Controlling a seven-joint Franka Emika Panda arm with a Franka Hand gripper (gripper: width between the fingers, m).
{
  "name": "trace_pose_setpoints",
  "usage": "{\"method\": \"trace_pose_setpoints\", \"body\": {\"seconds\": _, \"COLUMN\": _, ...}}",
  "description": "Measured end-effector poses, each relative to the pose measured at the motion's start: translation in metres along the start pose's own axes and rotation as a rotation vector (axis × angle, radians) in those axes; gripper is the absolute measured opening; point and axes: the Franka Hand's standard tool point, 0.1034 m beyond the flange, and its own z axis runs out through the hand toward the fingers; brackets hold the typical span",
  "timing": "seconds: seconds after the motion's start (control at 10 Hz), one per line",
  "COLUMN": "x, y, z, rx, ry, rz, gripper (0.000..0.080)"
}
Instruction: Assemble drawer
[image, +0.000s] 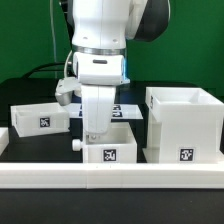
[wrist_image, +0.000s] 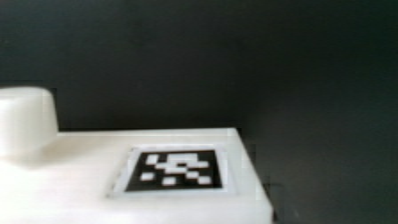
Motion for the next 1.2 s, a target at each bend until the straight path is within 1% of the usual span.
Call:
{"method": "trace_pose_setpoints", "body": {"seconds": 0.1, "x": 0.000, "y": 0.001, "z": 0.000, "rx": -0.017, "ry": 0.000, "rz": 0.001, "gripper": 0.0042}}
{"method": "trace_pose_setpoints", "body": {"seconds": 0.2, "x": 0.001, "y": 0.001, "z": 0.000, "rx": -0.016, "ry": 0.001, "rz": 0.009, "gripper": 0.0042}}
{"method": "trace_pose_setpoints", "body": {"seconds": 0.4, "x": 0.017, "y": 0.008, "z": -0.003, "rx": -0.026, "ry": 0.007, "rz": 0.017, "gripper": 0.0042}}
{"method": "trace_pose_setpoints", "body": {"seconds": 0.5, "x": 0.022, "y": 0.010, "z": -0.004, "rx": -0.028, "ry": 0.010, "rz": 0.021, "gripper": 0.0042}}
{"method": "trace_pose_setpoints", "body": {"seconds": 0.9, "x": 0.034, "y": 0.007, "z": 0.007, "rx": -0.021, "ry": 0.013, "rz": 0.000, "gripper": 0.0042}}
{"method": "trace_pose_setpoints", "body": {"seconds": 1.2, "x": 0.033, "y": 0.007, "z": 0.007, "rx": -0.020, "ry": 0.013, "rz": 0.006, "gripper": 0.0042}}
